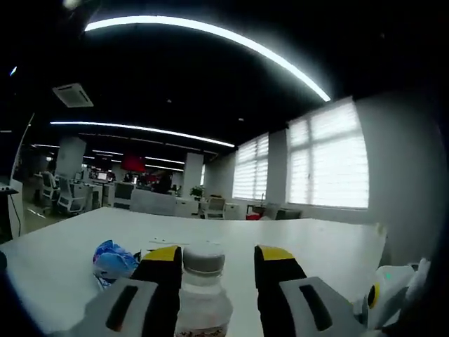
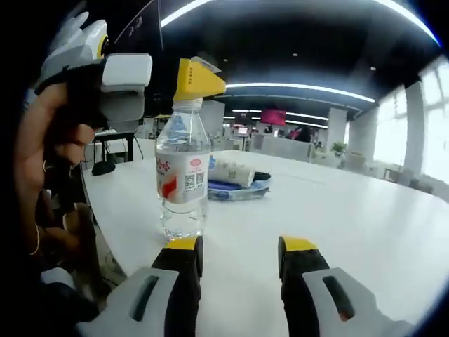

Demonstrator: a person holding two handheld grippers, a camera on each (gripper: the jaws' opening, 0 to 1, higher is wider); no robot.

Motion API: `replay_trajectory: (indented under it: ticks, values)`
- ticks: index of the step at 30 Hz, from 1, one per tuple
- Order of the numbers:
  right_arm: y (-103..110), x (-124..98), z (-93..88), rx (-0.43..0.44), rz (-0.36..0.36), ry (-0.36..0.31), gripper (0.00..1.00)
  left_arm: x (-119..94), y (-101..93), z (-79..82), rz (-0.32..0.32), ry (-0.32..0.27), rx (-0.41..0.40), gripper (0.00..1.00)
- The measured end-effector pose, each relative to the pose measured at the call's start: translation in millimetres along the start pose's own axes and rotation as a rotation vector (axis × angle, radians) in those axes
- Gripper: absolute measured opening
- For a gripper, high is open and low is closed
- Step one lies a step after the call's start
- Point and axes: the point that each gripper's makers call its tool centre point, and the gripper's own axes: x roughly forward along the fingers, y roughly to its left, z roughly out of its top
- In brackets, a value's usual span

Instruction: Arrange the tabletop items into an orderly group along one side of the table until the central work area is clear of visible clutter.

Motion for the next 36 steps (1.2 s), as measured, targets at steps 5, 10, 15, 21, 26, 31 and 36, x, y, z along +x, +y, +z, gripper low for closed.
replay_trajectory:
  ticks: [5, 10, 15, 21, 26, 31, 36]
  values:
    - [-5.2, -2.7, -6.8, -0.007, 0.001, 0.02, 0.35, 0.2, 0.7, 0.7, 0.012, -0.007, -0.013, 0.4]
    - [-13.5, -7.3, -10.2, 0.031, -0.005, 0.022, 0.34, 3.2, 3.0, -0.5, 0.032, -0.016, 0.007, 0.39]
    - [-27.8, -11.5, -13.8, 0.051, -0.041, 0.032, 0.3, 2.7, 8.4, -1.2, 0.056, -0.013, 0.013, 0.33]
    - [-26.3, -16.2, -6.5, 0.075, -0.032, -0.001, 0.31, 0.3, 13.8, -2.3, 0.074, -0.01, 0.02, 0.27]
    - [-18.6, -14.8, -0.5, 0.056, -0.001, -0.01, 0.32, 0.4, 14.9, -4.9, 0.073, -0.003, 0.052, 0.24]
    - [-10.0, -14.4, 0.7, 0.089, 0.05, -0.009, 0.33, 2.5, 16.6, -3.5, 0.067, 0.001, 0.071, 0.22]
    - [-12.3, -14.6, -1.7, 0.101, 0.051, -0.001, 0.33, 3.3, 15.3, -2.8, 0.066, -0.001, 0.078, 0.22]
